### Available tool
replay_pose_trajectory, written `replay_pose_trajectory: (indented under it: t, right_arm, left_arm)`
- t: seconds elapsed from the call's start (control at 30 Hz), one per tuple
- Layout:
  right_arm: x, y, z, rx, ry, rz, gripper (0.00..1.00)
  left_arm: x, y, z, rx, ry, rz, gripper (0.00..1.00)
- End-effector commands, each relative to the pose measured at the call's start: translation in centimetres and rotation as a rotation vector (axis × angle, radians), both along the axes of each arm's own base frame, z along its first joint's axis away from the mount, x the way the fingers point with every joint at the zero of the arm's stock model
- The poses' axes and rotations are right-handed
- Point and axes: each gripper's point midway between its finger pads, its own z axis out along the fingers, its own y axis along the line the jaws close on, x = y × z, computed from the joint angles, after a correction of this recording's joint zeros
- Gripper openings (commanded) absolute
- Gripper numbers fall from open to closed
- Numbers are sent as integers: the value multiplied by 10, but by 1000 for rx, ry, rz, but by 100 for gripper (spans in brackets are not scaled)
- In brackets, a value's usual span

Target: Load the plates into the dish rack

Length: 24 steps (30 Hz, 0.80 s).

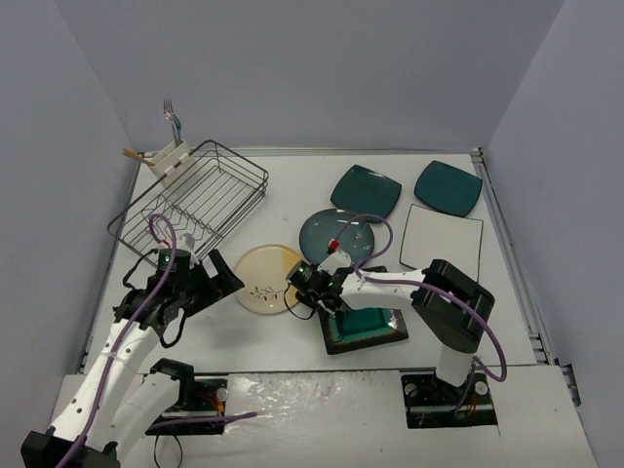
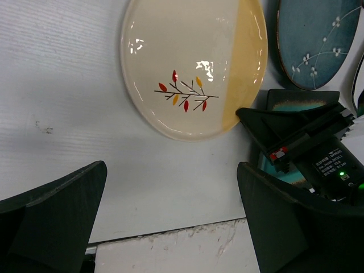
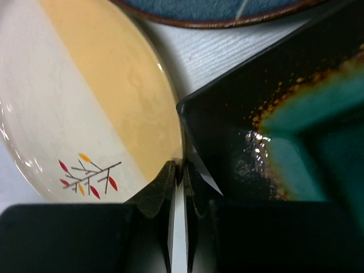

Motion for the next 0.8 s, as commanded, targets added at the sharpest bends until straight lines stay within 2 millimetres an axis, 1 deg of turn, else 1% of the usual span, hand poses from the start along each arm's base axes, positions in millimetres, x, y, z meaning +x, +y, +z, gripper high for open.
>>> replay_pose_trajectory:
  t: [0.0, 0.03, 0.17, 0.27, 0.43, 0.67, 0.77]
  right_arm:
    - [5, -18, 12, -16, -21, -37, 0]
    - [6, -17, 18, 1, -26, -40, 0]
    - [12, -12, 40, 65, -41, -50, 0]
    - [15, -5, 54, 121, -32, -56, 0]
    - [17, 9, 69, 195, -2, -38, 0]
    - [18, 17, 84, 252, 9, -33, 0]
    - [18, 19, 89, 271, 12, -30, 0]
  left_arm:
    - [18, -13, 3, -115, -34, 72, 97]
    - [17, -13, -4, -117, -12, 88, 97]
    - [20, -18, -11, -172, 15, 132, 97]
    - [21, -19, -23, -200, 58, 189, 97]
    - [23, -27, -42, -259, 118, 230, 97]
    - [33, -45, -55, -308, 167, 223, 97]
    - [36, -50, -61, -306, 182, 228, 97]
